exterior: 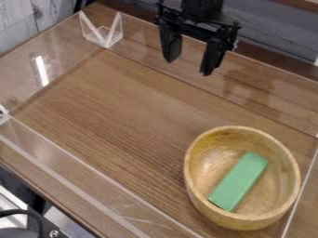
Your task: Remove the green block from inside the brown bowl and put it on the table
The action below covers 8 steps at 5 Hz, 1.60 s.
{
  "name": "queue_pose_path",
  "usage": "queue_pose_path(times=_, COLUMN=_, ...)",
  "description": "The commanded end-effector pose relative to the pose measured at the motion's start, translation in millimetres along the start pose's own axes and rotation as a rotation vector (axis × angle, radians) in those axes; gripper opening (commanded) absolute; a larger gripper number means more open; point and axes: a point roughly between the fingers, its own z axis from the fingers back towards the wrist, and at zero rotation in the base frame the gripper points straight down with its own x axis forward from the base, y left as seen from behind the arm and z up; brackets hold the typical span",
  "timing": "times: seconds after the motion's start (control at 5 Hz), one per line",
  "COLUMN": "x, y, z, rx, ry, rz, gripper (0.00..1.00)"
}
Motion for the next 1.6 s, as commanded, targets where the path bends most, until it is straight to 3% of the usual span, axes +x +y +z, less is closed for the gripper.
queue_pose_path(times=0.0, x=-3.1, y=-6, z=-6.6, rx=-0.003, ry=0.015, rz=-0.002, gripper=1.0)
queue_pose_path(times=0.6, x=-28.8, y=-68, z=-10.6, rx=-0.018, ry=-0.016, rz=-0.07, gripper=1.0)
queue_pose_path(times=1.4, x=-46.6, y=-121, z=-24.2, rx=-0.035, ry=-0.064, rz=-0.171, gripper=1.0)
